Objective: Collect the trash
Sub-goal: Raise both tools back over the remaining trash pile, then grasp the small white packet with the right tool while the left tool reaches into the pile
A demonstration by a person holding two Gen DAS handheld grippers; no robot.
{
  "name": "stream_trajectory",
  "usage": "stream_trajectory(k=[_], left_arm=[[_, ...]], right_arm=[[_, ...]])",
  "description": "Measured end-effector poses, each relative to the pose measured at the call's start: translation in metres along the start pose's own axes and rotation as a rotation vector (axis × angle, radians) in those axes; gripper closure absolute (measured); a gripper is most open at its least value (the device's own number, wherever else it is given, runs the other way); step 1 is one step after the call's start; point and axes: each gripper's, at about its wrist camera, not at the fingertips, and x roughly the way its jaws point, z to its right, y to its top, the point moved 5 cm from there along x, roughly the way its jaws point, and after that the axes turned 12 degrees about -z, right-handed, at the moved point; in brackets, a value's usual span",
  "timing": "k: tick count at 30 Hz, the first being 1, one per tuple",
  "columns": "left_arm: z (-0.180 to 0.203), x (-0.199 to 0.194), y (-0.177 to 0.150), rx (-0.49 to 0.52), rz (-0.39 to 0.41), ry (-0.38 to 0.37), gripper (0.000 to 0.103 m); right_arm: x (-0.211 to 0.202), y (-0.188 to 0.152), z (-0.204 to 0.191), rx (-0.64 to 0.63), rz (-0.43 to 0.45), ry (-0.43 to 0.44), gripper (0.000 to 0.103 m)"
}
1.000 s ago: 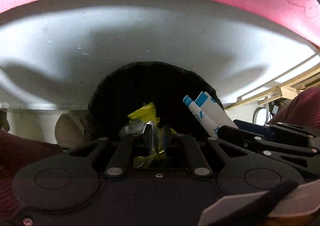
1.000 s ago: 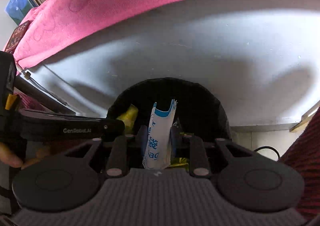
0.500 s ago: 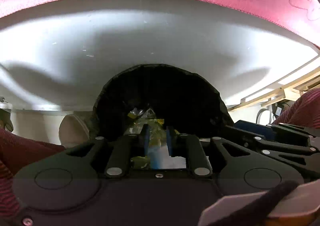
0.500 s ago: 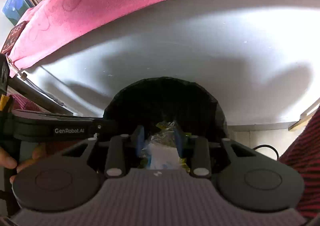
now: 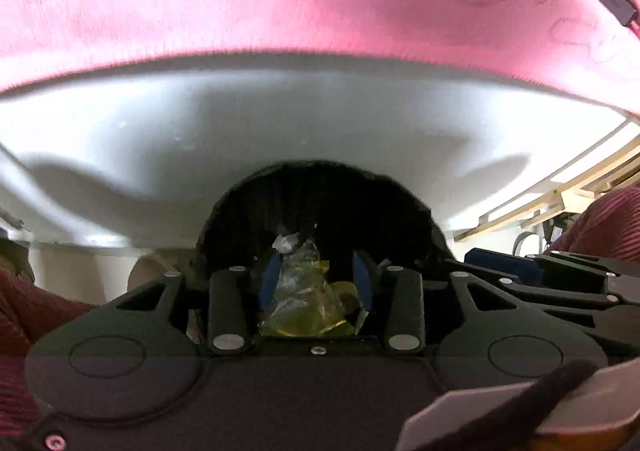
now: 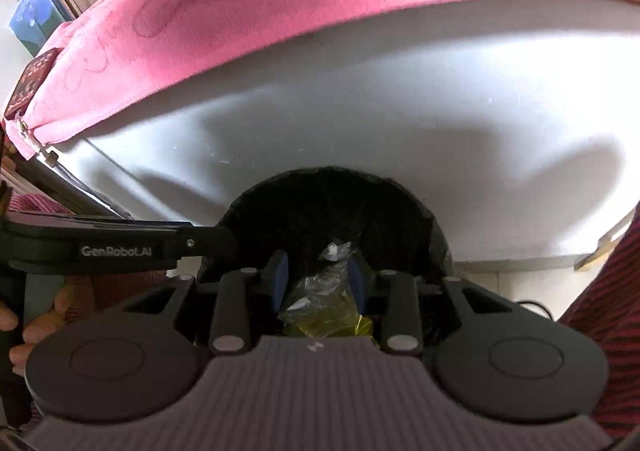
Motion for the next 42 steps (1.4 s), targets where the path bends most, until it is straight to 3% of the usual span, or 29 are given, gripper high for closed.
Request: stream_trajectory(k=[5, 15, 19, 25, 30, 33, 37, 39, 42], left_arm=[[0.003, -0.035, 0.008, 0.034, 0.111, -0.019, 0.050], [0.007, -0.116, 0.033, 0.060, 0.399, -0.069, 0.030], [0.009, -0.138, 0.046, 0.078, 0.492, -0.036, 0.022], [0.011, -0.161, 0.075, 0.074, 0.582, -0.003, 0.016], [0.002, -0.164, 0.119, 0.019, 0.617, -0.002, 0.016], [-0.008, -0.153, 0.149, -0.037, 0.613, -0.006, 0.026], [-0.016, -0.130, 0.191, -0.101, 0.565, -0.001, 0.043], [-0.015, -0.120, 0.209, -0.105, 0.538, -0.011, 0.049], [-0.012, -0.109, 0.231, -0.109, 0.535, -0.026, 0.050]], right_arm=[[-0.031, 0.015, -0.002, -0.035, 0.101, 0.012, 0.046], [-0.108, 0.054, -0.015, -0.158, 0.362, 0.039, 0.028], [-0.124, 0.076, -0.023, -0.206, 0.451, -0.017, 0.025], [-0.136, 0.112, -0.018, -0.178, 0.536, -0.055, 0.025], [-0.138, 0.148, -0.008, -0.159, 0.579, -0.133, 0.025], [-0.136, 0.176, 0.007, -0.104, 0.579, -0.192, 0.025], [-0.123, 0.218, 0.023, -0.127, 0.550, -0.295, 0.026], [-0.113, 0.236, 0.028, -0.150, 0.520, -0.311, 0.032], [-0.097, 0.259, 0.027, -0.207, 0.479, -0.290, 0.034]])
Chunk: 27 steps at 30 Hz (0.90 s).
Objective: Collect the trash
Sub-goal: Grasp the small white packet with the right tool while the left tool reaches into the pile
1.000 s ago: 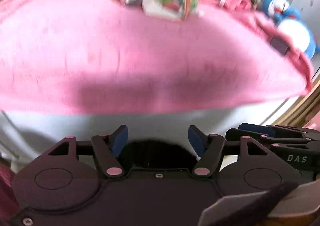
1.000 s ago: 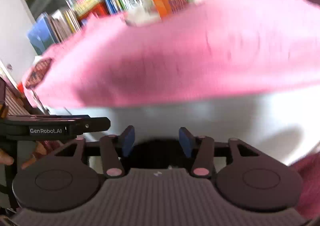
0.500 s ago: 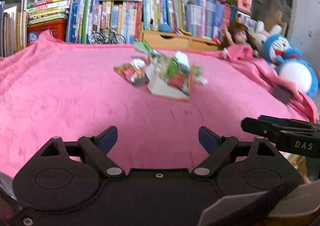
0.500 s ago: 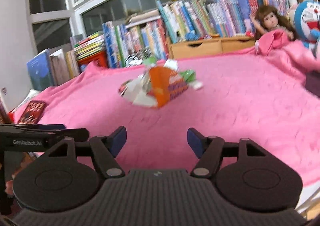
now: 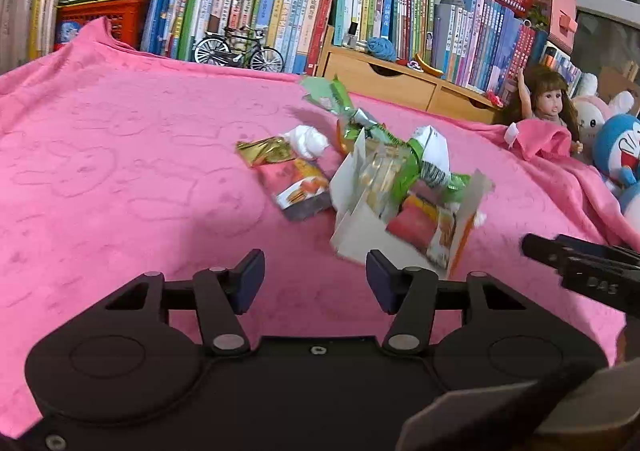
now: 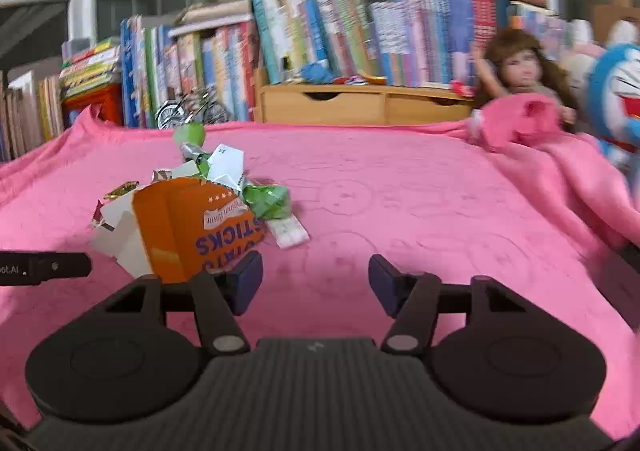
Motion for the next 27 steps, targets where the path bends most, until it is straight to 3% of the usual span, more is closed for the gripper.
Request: stream_trajectory(k=[8, 10, 12, 21, 27], left_arm=[[0.011, 0.033, 0.014, 0.003, 0.003, -0.010, 0.054], [0.013, 0.036, 0.015, -0.002, -0.010, -0.033, 0.091], [0.013, 0.034, 0.014, -0.024, -0.027, -0.052, 0.096], [0.007, -0.025, -0.007, 0.058, 0.012, -0.080, 0.099], [-0.007, -0.066, -0.034, 0.162, 0.034, 0.029, 0.095]], right_arm=[[0.051, 0.027, -0.011, -0.119, -0.082, 0.019, 0.039], [0.059, 0.030, -0.012, -0.120, -0.105, 0.027, 0.048], [0.062, 0.030, -0.013, -0.108, -0.119, 0.042, 0.069], [0.030, 0.006, -0.014, -0.081, -0.096, 0.085, 0.073], [-0.004, -0.014, -0.021, -0.091, -0.089, 0.127, 0.073]])
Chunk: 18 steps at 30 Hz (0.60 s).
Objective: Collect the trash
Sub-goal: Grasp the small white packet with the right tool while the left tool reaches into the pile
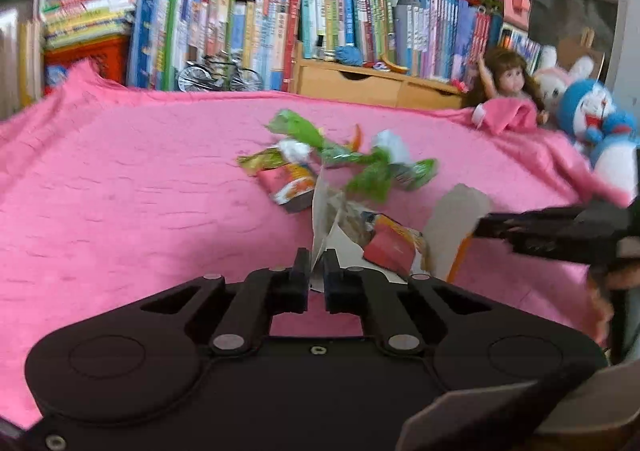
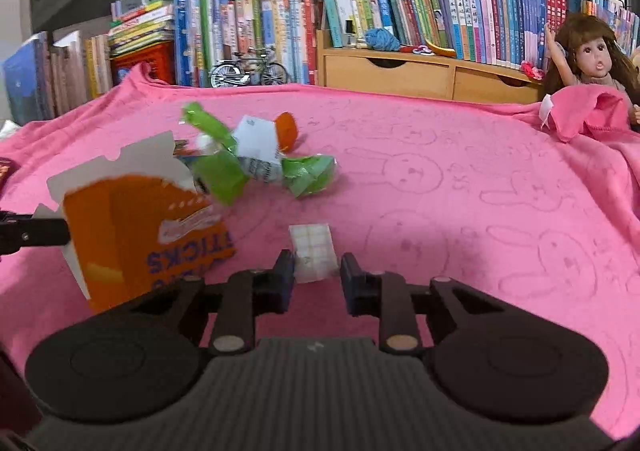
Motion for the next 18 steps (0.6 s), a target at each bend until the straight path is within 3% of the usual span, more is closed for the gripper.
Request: stream_trajectory(k=[3, 6, 10, 11, 12, 15, 18], left_arm=[[-0.009, -0.013, -0.011, 0.016, 0.019, 0.109, 0.087], [-0.009, -0.028, -0.018, 0.056, 0.076, 0.186, 0.064], [0.005, -0.038, -0.019, 0.112, 0.097, 0.136, 0.066], [0.010, -0.037, -0.018, 0.126, 0.076, 0.102, 0.073], [0.013, -0.034, -0.017, 0.127, 0.053, 0.075, 0.088], [0.025, -0.026, -0.013, 0.130, 0.018, -0.008, 0.087], [0.032, -0.008, -0.007, 0.145, 0.006, 0.014, 0.085]], right_arm=[[-0.010, -0.009, -0.008, -0.029, -0.004, 0.004, 0.072], [-0.015, -0.015, -0.014, -0.055, -0.004, -0.008, 0.072], [-0.015, -0.017, -0.015, -0.053, -0.004, -0.017, 0.071], [-0.014, -0.017, -0.015, -0.048, -0.005, -0.016, 0.071], [-0.013, -0.018, -0.015, -0.044, -0.005, -0.015, 0.072], [-0.011, -0.020, -0.016, -0.037, -0.007, -0.006, 0.071], [-0.009, -0.021, -0.018, -0.039, -0.009, 0.000, 0.071]])
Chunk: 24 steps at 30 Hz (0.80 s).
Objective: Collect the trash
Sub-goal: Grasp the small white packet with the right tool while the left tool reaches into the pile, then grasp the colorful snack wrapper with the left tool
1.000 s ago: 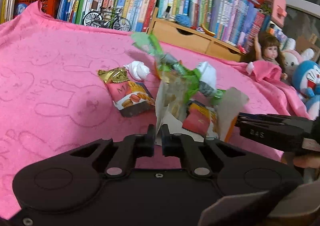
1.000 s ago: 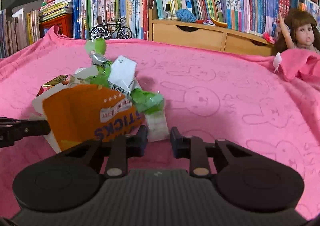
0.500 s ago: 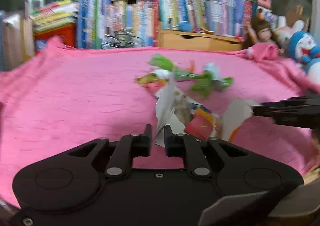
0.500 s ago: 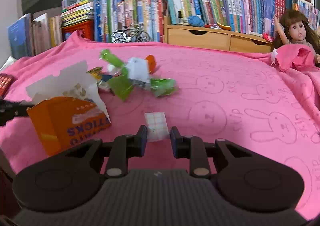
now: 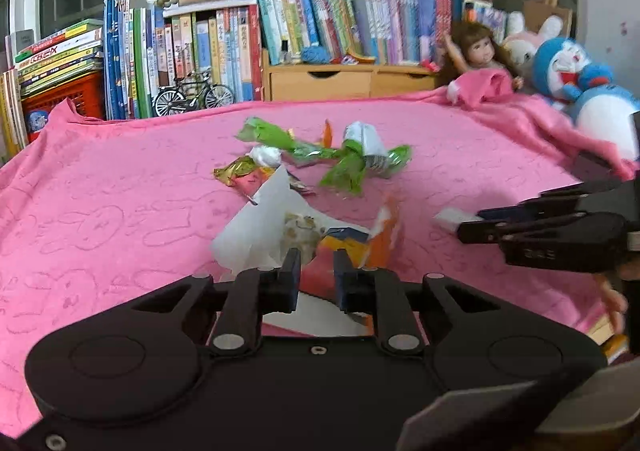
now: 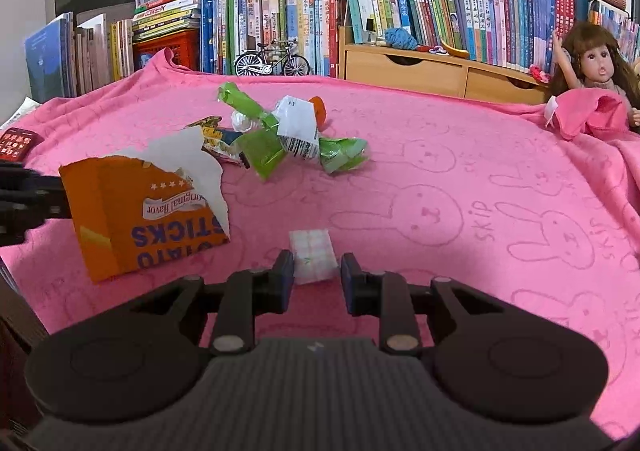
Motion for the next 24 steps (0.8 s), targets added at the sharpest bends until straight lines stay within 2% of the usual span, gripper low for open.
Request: stream_trajectory(k=[2, 4, 7, 16, 18, 24], left_arm=[[0.002, 0.010, 0.001, 0.001, -0.008, 0.004, 0.082], [0.004, 0.020, 0.003, 0.001, -0.013, -0.003, 0.061], [0.009, 0.034, 0.006, 0.014, -0.018, -0.047, 0.058], [0.021, 0.041, 0.007, 0.055, -0.001, -0.135, 0.057], [0.023, 0.046, 0.008, 0.061, -0.001, -0.138, 0.060], [0.020, 0.058, 0.007, 0.032, -0.012, -0.190, 0.065]], right_arm=[[0.001, 0.000, -0.001, 0.004, 0.003, 0.013, 0.070], [0.001, 0.000, -0.004, 0.002, 0.008, 0.031, 0.068], [0.005, 0.001, -0.008, -0.012, 0.006, 0.044, 0.067], [0.011, 0.002, -0.029, -0.058, 0.025, 0.134, 0.068], [0.014, 0.002, -0.033, -0.068, 0.026, 0.114, 0.075], [0.016, 0.001, -0.029, -0.048, 0.032, 0.140, 0.075]])
